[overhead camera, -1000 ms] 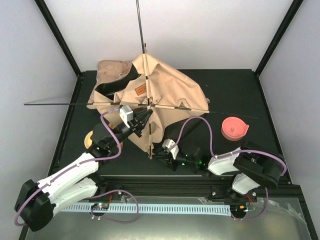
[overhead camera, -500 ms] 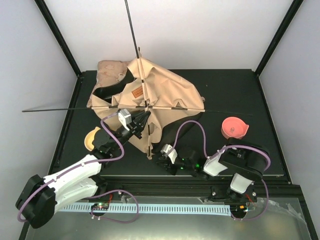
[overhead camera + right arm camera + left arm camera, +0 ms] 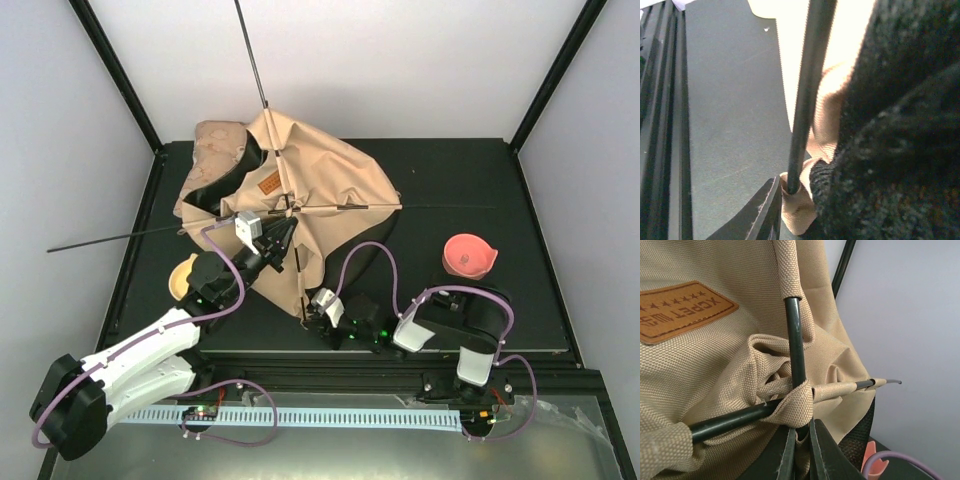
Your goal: Set up the pet tent
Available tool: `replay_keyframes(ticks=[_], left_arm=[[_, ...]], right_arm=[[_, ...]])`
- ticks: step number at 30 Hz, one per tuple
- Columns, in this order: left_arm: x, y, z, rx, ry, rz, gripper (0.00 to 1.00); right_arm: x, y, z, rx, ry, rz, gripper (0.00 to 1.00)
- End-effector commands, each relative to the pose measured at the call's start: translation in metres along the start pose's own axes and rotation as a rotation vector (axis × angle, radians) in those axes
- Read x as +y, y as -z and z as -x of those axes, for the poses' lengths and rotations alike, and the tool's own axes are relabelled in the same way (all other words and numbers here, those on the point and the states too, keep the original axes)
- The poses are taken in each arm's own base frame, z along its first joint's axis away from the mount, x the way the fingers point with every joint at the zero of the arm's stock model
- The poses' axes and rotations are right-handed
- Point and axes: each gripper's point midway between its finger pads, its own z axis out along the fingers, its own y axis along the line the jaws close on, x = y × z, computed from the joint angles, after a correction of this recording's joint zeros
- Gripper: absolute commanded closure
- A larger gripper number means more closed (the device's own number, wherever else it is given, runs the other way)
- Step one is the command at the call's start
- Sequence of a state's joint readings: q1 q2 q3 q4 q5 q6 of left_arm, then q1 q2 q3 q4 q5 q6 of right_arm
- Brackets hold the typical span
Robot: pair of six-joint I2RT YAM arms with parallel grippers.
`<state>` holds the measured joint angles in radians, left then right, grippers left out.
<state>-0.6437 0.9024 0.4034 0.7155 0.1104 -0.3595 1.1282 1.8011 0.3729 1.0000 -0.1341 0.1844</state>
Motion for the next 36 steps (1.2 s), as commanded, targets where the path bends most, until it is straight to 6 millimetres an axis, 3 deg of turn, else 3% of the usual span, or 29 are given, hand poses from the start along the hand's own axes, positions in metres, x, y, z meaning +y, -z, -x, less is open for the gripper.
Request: replay_keyframes(ticks=[1, 5, 13, 22, 33, 36], left_arm=[[-0.012, -0.002, 0.029, -0.069, -0.031, -0.028, 0.98], [-0.014, -0.003, 0.028, -0.066, -0.056, -0.037, 0.98], [-0.015, -0.005, 0.030, -0.069, -0.069, -0.042, 0.98], [-0.015, -0.005, 0.031, -0.068, -0.093, -0.035, 0.98], [-0.028, -0.008, 0.033, -0.052, -0.073, -0.108, 0.98], [-0.031, -0.008, 0.028, -0.038, -0.072, -0.129, 0.98]], right_arm=[[-0.006, -0.004, 0.018, -0.074, 0.003, -0.044, 0.71], [-0.008, 0.000, 0.010, -0.039, -0.008, -0.057, 0.72], [-0.001, -0.003, 0.002, -0.003, -0.012, -0.016, 0.98], [0.005, 0.007, 0.018, -0.052, -0.020, 0.012, 0.99], [0.010, 0.042, 0.096, -0.291, -0.023, -0.014, 0.99], [0.005, 0.047, 0.107, -0.325, -0.030, -0.032, 0.99]])
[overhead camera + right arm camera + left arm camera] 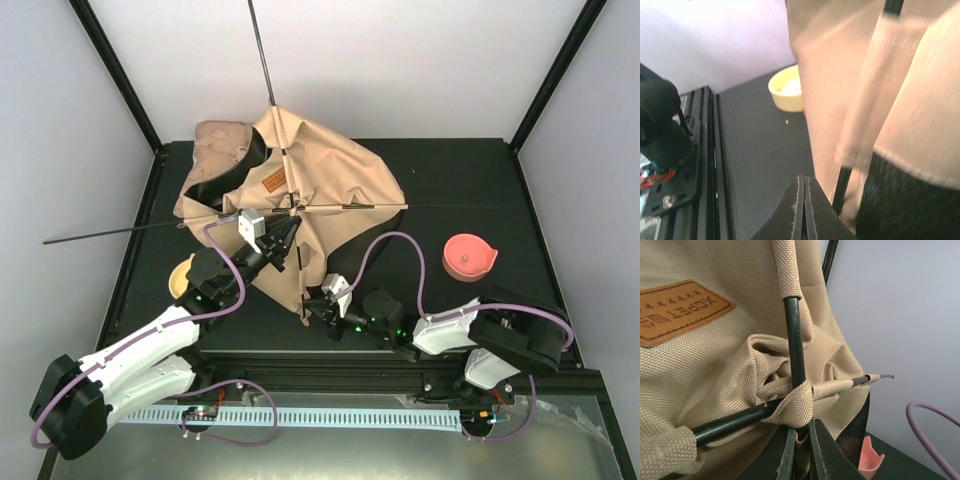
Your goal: Set up the pet tent
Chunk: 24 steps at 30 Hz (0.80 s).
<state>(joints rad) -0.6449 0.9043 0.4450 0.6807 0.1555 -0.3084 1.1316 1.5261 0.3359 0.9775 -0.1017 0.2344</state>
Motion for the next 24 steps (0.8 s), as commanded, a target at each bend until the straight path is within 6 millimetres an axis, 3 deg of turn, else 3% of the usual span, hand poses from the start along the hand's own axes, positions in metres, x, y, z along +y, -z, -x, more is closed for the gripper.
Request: replay_keyframes(ticks=[1, 6, 17, 24], left_arm=[[-0.020, -0.004, 0.021, -0.048, -0.023, -0.090, 0.98], [-0.020, -0.004, 0.018, -0.049, -0.027, -0.096, 0.98], [-0.012, -0.006, 0.025, -0.068, 0.026, -0.047, 0.98], [-0.013, -0.003, 0.029, -0.071, 0.018, -0.043, 0.98]], right_arm=[[-0.008, 0.001, 0.032, -0.107, 0.001, -0.045, 0.99], [-0.014, -0.005, 0.013, -0.048, -0.008, -0.060, 0.98], [-0.014, -0.004, -0.062, 0.179, -0.054, -0.040, 0.75], [-0.015, -0.019, -0.075, 0.196, -0.078, -0.028, 0.72]])
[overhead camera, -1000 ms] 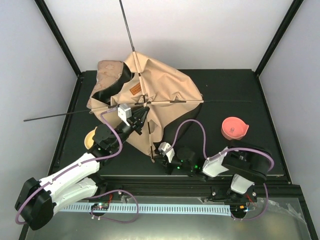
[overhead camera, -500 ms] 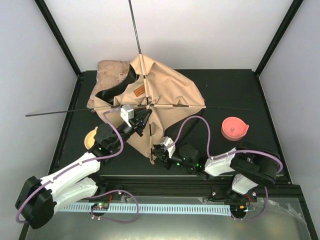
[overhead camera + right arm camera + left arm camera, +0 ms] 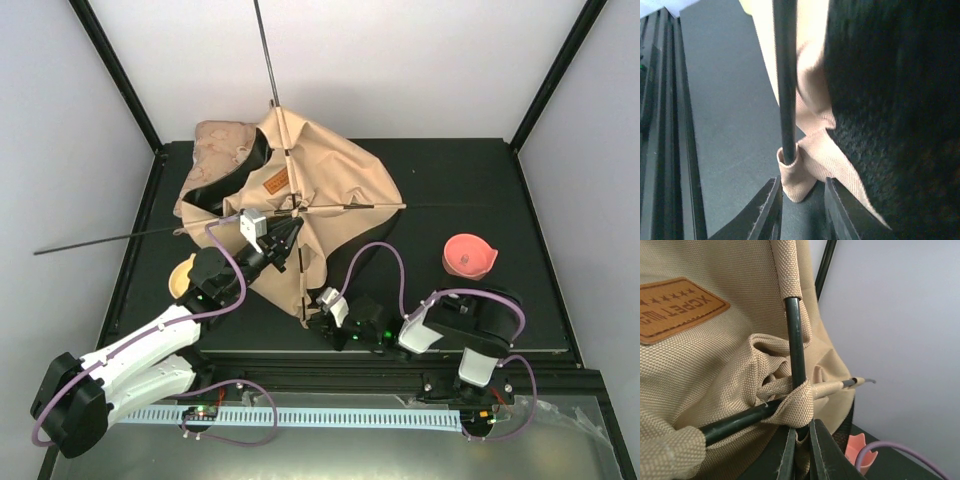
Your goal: Set up the pet tent
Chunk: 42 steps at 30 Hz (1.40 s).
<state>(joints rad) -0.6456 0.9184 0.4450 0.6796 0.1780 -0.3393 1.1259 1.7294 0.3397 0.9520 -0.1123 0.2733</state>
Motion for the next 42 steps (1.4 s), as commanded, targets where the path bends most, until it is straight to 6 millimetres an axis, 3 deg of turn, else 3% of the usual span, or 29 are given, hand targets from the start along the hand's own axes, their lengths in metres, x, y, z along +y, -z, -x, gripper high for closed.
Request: replay_keyframes(ticks=[1, 22, 32, 38, 42], left_arm=[[-0.012, -0.001, 0.035, -0.092, -0.016, -0.025, 0.98], [-0.010, 0.002, 0.029, -0.086, -0.011, -0.019, 0.98], [-0.010, 0.002, 0.029, -0.086, -0.010, -0.017, 0.98], [-0.009, 0.002, 0.029, -0.086, -0.011, -0.014, 0.98], [-0.009, 0.002, 0.028, -0.084, -0.012, -0.014, 0.98]], right_arm=[[0.004, -0.011, 0.005, -0.023, -0.011, 0.023, 0.72], [0.014, -0.019, 0.009, -0.045, 0.022, 0.084, 0.71], [0.007, -0.021, 0.010, -0.042, 0.029, 0.047, 0.82], [0.007, -0.024, 0.011, -0.042, 0.029, 0.045, 0.76], [0.008, -0.024, 0.013, -0.043, 0.038, 0.047, 0.88]])
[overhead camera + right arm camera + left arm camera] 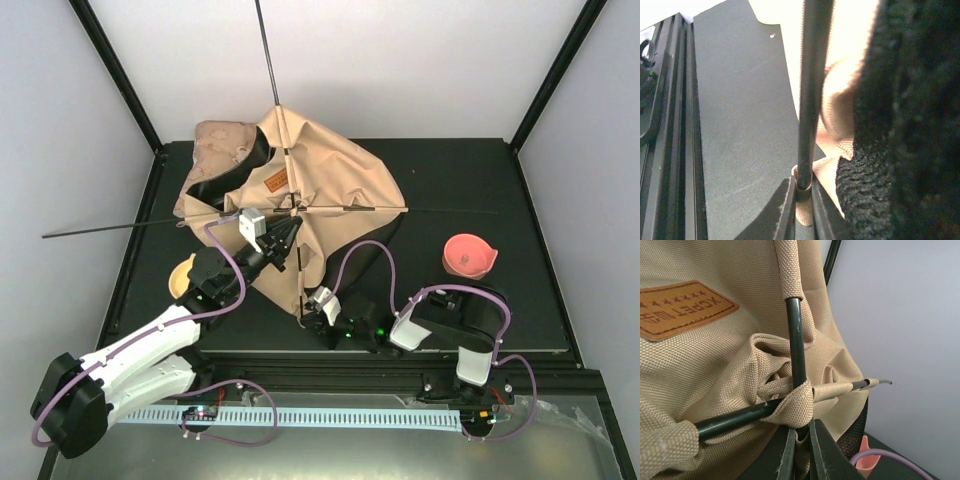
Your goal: Set up the pet tent
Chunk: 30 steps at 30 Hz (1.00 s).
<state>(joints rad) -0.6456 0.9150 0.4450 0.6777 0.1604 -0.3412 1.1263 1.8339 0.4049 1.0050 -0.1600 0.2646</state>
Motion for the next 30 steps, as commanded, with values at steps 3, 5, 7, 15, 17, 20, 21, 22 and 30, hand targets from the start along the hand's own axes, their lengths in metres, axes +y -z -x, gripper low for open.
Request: replay_keyframes(ticks=[3, 5, 7, 15, 17, 20, 21, 22, 30], left_arm=[[-0.011, 0.002, 0.026, -0.074, -0.015, -0.029, 0.98], [-0.011, 0.002, 0.027, -0.075, -0.018, -0.027, 0.98], [-0.012, 0.002, 0.027, -0.076, -0.017, -0.029, 0.98], [-0.013, 0.003, 0.039, -0.093, -0.056, -0.019, 0.98], [-0.013, 0.002, 0.041, -0.088, -0.073, -0.010, 0.99], [-0.013, 0.001, 0.044, -0.093, -0.087, -0.008, 0.98], [-0.013, 0.000, 0.043, -0.090, -0.084, -0.008, 0.98], [-0.014, 0.000, 0.043, -0.089, -0.080, -0.013, 0.98], [-0.015, -0.003, 0.007, -0.036, -0.047, -0.072, 0.98]], right_arm=[[0.001, -0.001, 0.011, -0.041, 0.029, -0.005, 0.96], [0.001, 0.001, 0.012, -0.045, 0.033, -0.005, 0.99], [0.002, 0.005, 0.015, -0.059, 0.035, -0.006, 0.99], [0.008, 0.040, 0.067, -0.233, 0.046, -0.037, 0.99], [0.011, 0.048, 0.080, -0.275, 0.060, -0.038, 0.99], [0.014, 0.058, 0.098, -0.320, 0.081, -0.046, 0.99], [0.015, 0.060, 0.102, -0.329, 0.085, -0.048, 0.99], [0.014, 0.062, 0.106, -0.337, 0.091, -0.053, 0.99], [0.002, 0.046, 0.092, -0.341, 0.102, -0.076, 0.99]])
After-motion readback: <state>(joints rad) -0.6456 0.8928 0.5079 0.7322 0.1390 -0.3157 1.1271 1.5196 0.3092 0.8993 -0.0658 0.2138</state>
